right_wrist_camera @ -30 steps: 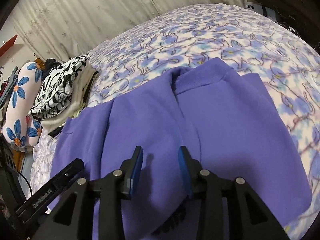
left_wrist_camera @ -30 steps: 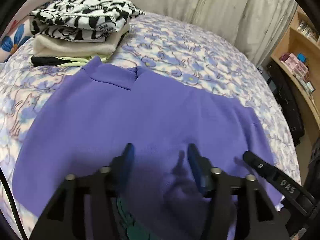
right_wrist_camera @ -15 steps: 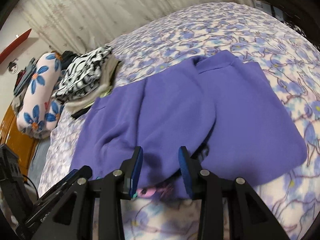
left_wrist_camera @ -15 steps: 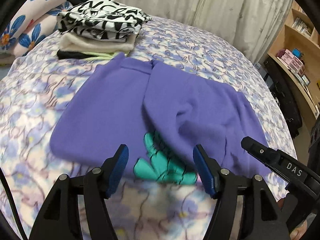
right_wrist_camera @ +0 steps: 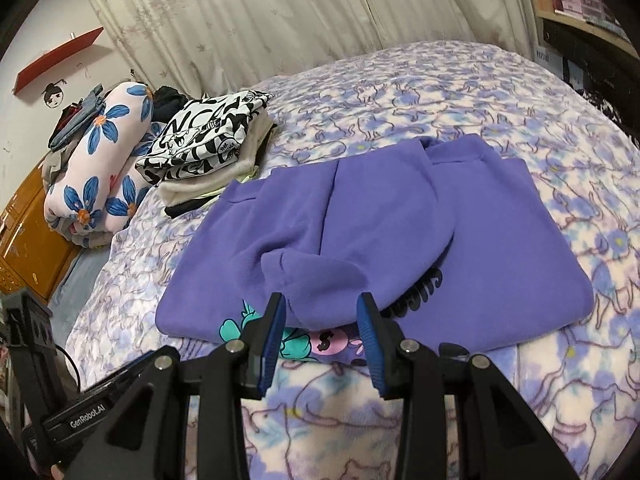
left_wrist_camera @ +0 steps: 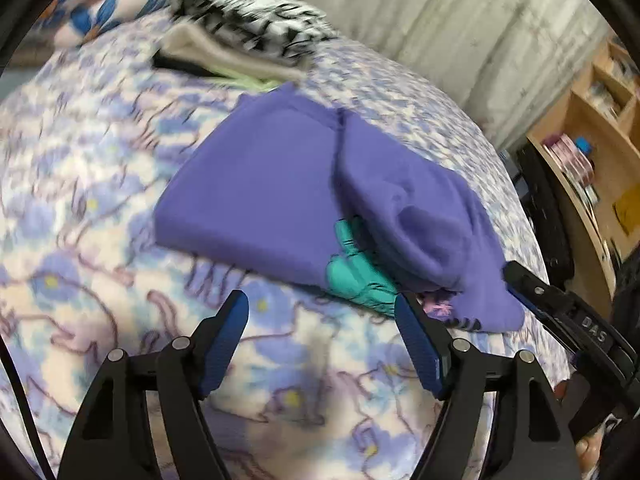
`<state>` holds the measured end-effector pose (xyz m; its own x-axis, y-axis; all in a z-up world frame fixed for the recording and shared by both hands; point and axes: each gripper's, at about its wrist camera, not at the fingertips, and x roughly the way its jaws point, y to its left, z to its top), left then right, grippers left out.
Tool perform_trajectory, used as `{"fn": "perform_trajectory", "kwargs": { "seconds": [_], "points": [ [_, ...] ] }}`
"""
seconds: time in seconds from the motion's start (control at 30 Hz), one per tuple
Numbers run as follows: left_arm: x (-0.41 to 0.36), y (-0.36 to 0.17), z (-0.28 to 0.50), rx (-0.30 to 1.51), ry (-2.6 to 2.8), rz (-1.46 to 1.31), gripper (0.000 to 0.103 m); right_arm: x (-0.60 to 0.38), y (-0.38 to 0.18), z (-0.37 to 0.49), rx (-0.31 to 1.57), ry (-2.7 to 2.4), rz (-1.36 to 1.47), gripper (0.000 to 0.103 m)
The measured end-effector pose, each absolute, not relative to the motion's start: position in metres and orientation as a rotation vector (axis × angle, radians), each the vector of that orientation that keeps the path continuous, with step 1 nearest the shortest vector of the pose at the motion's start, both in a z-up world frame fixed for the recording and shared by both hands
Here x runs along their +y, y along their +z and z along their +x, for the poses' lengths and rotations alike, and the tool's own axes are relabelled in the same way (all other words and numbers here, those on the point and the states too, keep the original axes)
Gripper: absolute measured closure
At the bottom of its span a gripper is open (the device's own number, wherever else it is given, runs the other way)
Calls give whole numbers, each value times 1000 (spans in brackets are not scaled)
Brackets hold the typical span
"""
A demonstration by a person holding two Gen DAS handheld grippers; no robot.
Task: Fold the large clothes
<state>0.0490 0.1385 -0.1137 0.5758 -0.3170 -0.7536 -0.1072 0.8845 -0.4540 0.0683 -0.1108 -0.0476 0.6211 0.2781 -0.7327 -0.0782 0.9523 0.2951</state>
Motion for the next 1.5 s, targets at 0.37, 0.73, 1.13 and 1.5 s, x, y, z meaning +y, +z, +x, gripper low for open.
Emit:
{"fn": "perform_trajectory", "kwargs": {
  "seconds": [0.37,0.73,1.13,1.5],
  "points": [
    [176,-175,86,935,-143,-751,29,-96,-54,90,823,175,186,66],
    [182,-176,139,803,-103,-785,56,-69,-97,139,866,177,91,73],
    [104,-85,125,593,-115,-335,88,-80,-130,133,928,213,148,79],
    [-43,-21,120,509,-352,-31,88,-155,-127,100,953,322,478,79]
  ]
}}
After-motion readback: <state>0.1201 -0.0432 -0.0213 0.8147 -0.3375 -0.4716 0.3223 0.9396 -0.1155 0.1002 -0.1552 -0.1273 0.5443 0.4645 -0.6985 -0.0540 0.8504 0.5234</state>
